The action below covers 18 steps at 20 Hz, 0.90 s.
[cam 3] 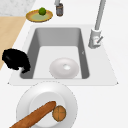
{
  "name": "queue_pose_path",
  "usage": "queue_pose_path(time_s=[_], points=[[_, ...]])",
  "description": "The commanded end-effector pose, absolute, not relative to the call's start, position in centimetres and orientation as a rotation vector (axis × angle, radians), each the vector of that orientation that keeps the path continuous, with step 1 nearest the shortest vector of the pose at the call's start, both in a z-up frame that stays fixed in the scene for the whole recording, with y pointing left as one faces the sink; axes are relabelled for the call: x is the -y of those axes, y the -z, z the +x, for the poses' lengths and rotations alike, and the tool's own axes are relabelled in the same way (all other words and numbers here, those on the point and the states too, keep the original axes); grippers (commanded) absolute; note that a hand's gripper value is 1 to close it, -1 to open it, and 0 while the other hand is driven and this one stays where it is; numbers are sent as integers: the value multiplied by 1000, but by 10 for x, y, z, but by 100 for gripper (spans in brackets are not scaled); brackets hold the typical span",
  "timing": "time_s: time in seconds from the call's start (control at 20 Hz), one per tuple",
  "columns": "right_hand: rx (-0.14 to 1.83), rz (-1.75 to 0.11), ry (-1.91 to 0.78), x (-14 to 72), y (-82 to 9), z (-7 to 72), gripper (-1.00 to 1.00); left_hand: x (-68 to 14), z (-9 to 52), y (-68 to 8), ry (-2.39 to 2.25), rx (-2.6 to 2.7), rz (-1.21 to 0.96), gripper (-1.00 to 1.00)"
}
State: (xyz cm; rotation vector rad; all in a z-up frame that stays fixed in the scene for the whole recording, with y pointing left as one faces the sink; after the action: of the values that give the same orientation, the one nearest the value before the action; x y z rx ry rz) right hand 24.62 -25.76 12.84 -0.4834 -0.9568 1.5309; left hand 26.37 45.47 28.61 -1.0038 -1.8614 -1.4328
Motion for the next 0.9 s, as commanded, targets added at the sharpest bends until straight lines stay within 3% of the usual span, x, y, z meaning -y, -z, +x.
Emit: queue_pose_path(time_s=[0.0,0.4,0.85], points=[[957,-483,-1531,258,-128,246,0,-465,245,-281,1386,1897,-977,-100],[957,-483,-1531,258,-128,246,0,-468,235,-279,1426,1865,-994,-100],[957,-483,-1531,258,-128,246,0,-467,223,-224,1481,1936,-968,-100]])
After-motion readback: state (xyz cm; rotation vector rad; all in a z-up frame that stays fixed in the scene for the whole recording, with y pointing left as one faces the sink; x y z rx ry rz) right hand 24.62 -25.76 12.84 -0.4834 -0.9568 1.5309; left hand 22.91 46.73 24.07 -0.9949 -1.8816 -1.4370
